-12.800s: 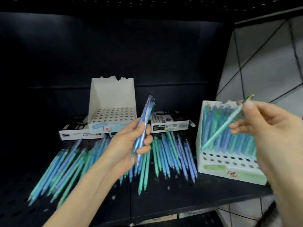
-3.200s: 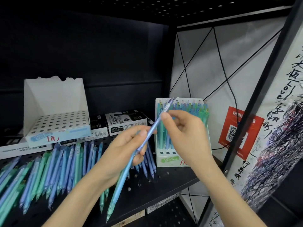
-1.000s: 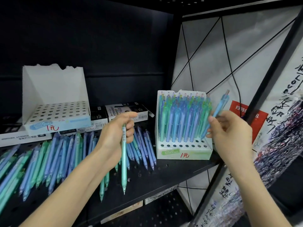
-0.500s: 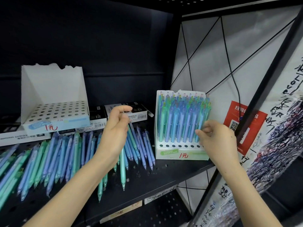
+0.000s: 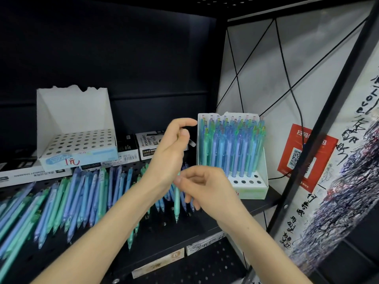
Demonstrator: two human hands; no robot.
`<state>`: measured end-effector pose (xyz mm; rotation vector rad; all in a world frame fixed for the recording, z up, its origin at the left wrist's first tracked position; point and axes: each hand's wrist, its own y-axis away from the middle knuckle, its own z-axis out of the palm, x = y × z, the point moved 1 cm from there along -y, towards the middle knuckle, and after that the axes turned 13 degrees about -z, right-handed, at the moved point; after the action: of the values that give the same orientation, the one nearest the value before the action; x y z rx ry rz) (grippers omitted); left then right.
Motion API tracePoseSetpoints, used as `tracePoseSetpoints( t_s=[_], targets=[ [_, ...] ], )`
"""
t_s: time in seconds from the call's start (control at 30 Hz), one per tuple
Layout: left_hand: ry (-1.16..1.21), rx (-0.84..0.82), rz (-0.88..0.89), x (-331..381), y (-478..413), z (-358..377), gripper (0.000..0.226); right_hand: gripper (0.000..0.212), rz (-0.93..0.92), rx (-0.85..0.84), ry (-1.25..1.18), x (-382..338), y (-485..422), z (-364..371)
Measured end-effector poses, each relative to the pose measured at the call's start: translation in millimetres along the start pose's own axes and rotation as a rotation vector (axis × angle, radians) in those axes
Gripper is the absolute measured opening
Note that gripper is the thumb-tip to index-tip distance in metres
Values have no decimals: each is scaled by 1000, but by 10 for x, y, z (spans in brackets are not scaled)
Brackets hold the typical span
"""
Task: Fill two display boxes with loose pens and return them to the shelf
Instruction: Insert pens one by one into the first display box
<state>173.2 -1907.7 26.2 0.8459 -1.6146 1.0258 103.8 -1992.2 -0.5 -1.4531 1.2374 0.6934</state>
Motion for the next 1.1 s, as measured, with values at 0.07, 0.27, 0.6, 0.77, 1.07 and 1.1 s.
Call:
tracePoseSetpoints(
  t_s=[0.07,0.27,0.6,0.77,1.07,1.1],
  targets=[
    [-1,-37,-24,0,-4,-15,25,13,-20,0,4,-4,27,-72],
    [-279,56,-33,-227,-107,-40,44,12,-115,302,143,17,201,-570],
    [-515,-39,-37,-543,-132,114,77,12,-195,670,439,321,151,-1087],
    [-510,-56,-25,-546,-119,122,76,15,-241,706,562,345,107,-1080],
    [-521,-45,-34,-545,-128,129,77,22,-172,595,720,478,5,-1115],
    [-517,-46,-35,-545,-130,130,77,25,-170,592,735,486,2,-1110]
  ],
)
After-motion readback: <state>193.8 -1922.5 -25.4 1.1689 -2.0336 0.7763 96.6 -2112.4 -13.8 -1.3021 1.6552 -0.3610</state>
